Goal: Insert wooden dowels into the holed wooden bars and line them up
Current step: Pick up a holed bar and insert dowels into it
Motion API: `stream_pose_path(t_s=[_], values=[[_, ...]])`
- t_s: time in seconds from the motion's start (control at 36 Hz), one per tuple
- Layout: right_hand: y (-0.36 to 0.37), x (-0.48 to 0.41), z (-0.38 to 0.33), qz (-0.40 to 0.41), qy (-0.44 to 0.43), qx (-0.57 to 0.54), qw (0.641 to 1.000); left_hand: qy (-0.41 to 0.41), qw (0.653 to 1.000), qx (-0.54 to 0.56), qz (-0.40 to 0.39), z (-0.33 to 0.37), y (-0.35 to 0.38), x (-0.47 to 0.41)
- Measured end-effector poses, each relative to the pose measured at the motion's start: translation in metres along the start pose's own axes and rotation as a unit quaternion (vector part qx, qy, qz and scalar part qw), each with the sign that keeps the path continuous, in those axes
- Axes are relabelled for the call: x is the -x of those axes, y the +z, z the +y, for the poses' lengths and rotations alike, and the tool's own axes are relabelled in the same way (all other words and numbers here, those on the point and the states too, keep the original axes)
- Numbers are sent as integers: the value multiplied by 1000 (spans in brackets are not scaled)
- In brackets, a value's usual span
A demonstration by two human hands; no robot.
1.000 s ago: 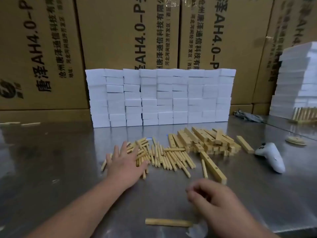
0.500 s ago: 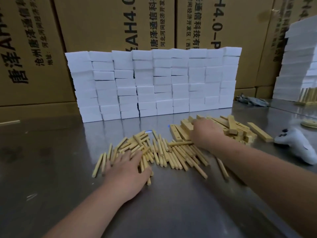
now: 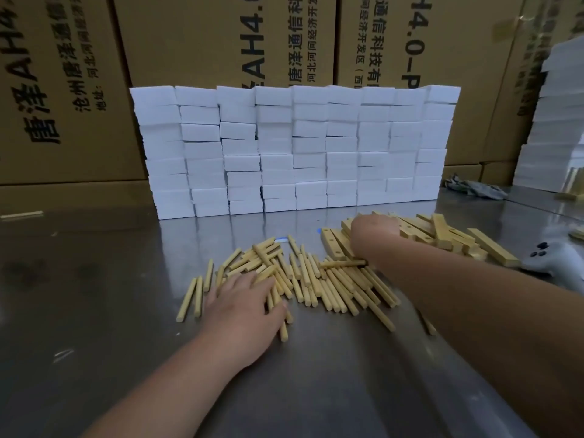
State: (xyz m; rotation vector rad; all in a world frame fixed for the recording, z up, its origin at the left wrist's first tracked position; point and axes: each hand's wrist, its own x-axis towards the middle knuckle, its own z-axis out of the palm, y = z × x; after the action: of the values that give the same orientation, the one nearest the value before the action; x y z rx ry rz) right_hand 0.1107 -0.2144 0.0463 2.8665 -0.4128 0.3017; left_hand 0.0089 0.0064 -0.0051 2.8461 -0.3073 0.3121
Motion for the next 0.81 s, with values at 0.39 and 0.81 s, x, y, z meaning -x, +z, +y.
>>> stream_pose_path(t_s=[0.39,0.81], values=[[5,2,-4,25,-16,40,999,6,1000,12,11,1,-2,-1],[2,9,-4,-35,-19,4,999,3,999,18,28,-2,1,-5]])
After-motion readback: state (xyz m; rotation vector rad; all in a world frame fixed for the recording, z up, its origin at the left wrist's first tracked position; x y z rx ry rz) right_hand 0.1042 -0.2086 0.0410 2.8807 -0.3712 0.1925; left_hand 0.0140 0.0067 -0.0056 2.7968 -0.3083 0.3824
